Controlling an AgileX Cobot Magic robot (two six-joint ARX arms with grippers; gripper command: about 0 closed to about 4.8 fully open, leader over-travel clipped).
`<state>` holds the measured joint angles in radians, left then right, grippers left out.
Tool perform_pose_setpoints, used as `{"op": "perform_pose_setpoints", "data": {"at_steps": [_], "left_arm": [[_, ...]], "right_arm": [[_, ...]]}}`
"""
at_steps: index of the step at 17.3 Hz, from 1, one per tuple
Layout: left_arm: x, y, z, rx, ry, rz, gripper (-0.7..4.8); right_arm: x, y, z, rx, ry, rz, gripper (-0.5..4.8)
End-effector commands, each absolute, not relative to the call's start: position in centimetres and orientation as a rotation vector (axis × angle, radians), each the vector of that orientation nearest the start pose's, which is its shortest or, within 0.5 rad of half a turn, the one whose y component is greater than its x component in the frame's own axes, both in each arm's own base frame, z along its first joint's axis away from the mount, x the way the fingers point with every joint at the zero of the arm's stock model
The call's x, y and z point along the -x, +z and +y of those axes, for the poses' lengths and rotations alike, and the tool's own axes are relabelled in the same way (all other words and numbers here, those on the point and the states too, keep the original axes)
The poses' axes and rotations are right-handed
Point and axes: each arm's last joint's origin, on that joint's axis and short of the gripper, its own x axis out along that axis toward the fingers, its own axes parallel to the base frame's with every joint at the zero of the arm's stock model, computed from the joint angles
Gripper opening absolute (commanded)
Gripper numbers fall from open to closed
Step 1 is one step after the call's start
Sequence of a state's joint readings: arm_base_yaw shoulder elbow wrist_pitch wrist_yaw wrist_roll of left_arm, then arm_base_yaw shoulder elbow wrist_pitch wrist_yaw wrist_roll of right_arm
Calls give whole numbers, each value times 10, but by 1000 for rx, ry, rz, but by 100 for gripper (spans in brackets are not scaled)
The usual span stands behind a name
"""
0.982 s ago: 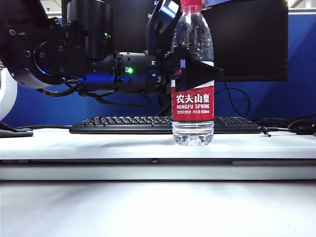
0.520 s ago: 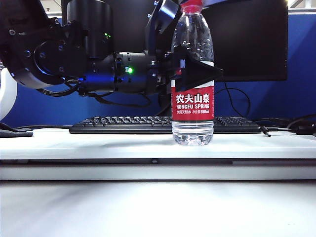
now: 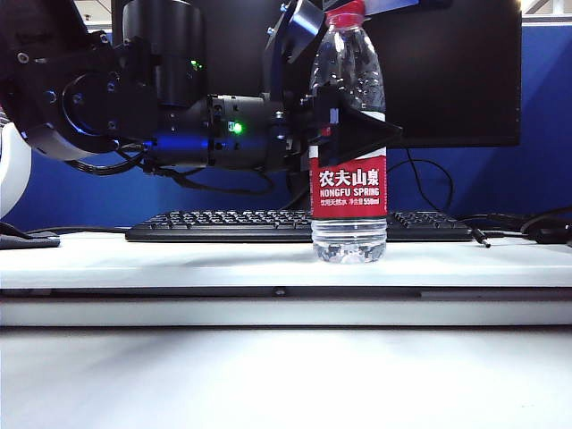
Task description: Unscrew the cap from the plastic bottle on the table.
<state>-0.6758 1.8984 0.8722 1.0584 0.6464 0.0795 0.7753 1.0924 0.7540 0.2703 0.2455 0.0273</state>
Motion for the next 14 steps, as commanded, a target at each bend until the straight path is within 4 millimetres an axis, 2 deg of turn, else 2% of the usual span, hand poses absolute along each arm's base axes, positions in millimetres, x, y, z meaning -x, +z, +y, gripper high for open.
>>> {"op": "perform_pose_setpoints", "data": {"at_steps": [1,4,6,14], "left_arm": [[-280,173,-249,-83,-1336,-63,295],[-280,173,-249,-83,-1337,-52,295],[-280,172,-249,-86,-1337,-54,295],[-280,172,-249,-89,-1337,-55,295]], "right_arm": [[-187,309,152,-9,624,101,116],[-198,310,130,-25,676,125,116],[-206,306,116,-37,796,171,116],[-207,296,122,-53,1142,237,117]]}}
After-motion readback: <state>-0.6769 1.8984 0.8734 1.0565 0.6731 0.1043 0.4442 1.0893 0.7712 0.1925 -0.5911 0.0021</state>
